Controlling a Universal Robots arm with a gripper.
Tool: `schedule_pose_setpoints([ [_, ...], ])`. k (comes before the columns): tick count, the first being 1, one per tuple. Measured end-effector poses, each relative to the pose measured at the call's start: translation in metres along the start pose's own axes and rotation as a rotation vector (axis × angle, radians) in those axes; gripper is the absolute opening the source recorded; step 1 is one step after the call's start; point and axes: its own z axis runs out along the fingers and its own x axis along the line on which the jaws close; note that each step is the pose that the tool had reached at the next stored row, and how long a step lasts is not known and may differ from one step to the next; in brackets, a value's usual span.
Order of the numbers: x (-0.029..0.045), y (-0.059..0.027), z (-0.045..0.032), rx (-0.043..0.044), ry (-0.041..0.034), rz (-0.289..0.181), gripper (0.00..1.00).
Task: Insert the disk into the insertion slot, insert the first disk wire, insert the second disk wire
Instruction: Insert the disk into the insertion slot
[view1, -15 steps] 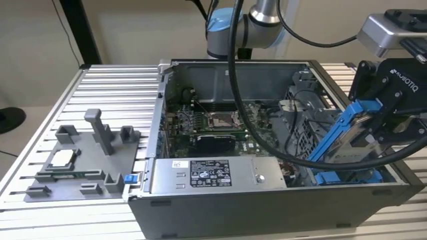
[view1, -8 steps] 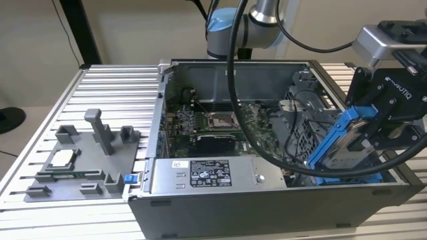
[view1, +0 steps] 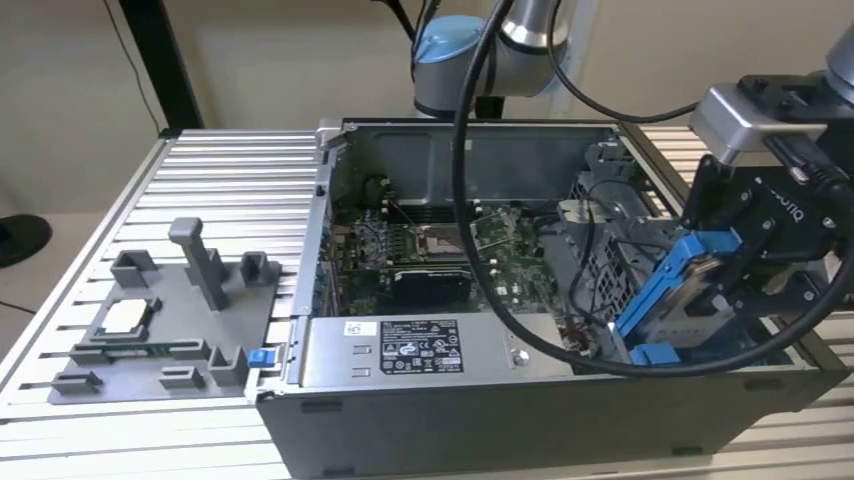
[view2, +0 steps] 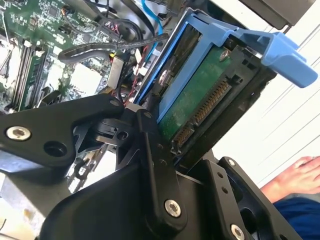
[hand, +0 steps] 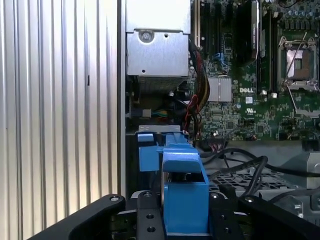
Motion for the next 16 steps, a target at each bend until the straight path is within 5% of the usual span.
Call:
schedule_pose_setpoints([
  [4,0.0006,-0.0005,0.0069,0.0001,0.0010,0.000,0.00],
  [13,0.0007,-0.0005,0.0076,-0.0001,0.0010,0.000,0.00],
  [14,0.0007,-0.0004,0.0076,-0.0002,0.0010,0.000,1.00],
  [16,0.0007,-0.0005,0.0077,0.0001,0.0010,0.000,1.00],
])
